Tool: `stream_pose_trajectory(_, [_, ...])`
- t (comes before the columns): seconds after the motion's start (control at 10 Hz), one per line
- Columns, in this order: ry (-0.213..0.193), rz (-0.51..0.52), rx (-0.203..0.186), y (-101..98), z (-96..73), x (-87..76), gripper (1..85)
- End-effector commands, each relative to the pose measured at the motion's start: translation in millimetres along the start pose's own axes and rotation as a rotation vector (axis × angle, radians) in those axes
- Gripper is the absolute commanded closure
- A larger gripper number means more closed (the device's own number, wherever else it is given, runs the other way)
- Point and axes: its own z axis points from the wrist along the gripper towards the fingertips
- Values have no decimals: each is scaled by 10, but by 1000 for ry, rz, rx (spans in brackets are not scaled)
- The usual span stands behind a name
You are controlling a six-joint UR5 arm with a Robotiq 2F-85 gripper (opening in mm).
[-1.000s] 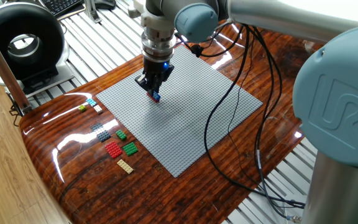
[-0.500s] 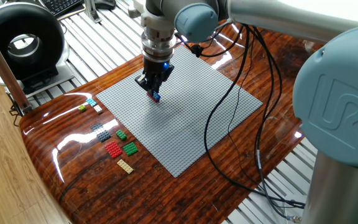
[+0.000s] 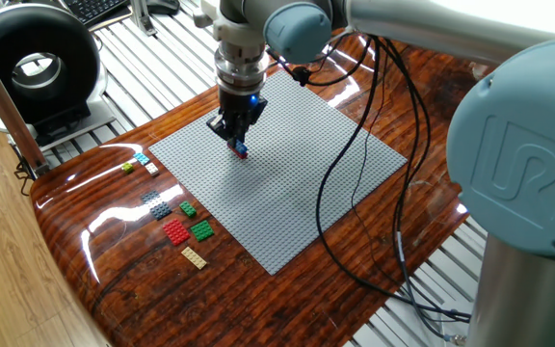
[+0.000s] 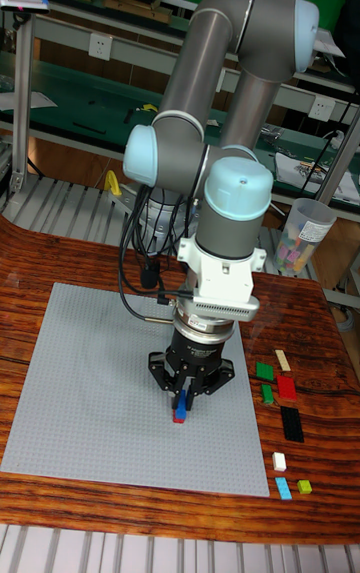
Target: Build with small Lego blocks
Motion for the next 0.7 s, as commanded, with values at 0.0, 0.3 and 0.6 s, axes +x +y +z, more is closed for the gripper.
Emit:
stream_pose_trajectory(0.0, [-8, 13, -20, 24, 5, -11, 843])
stream_pose_trajectory(0.3, [-13, 5, -27, 6, 7, -6, 843])
stream_pose_trajectory(0.6, [-13, 5, -27, -10, -17, 23, 843])
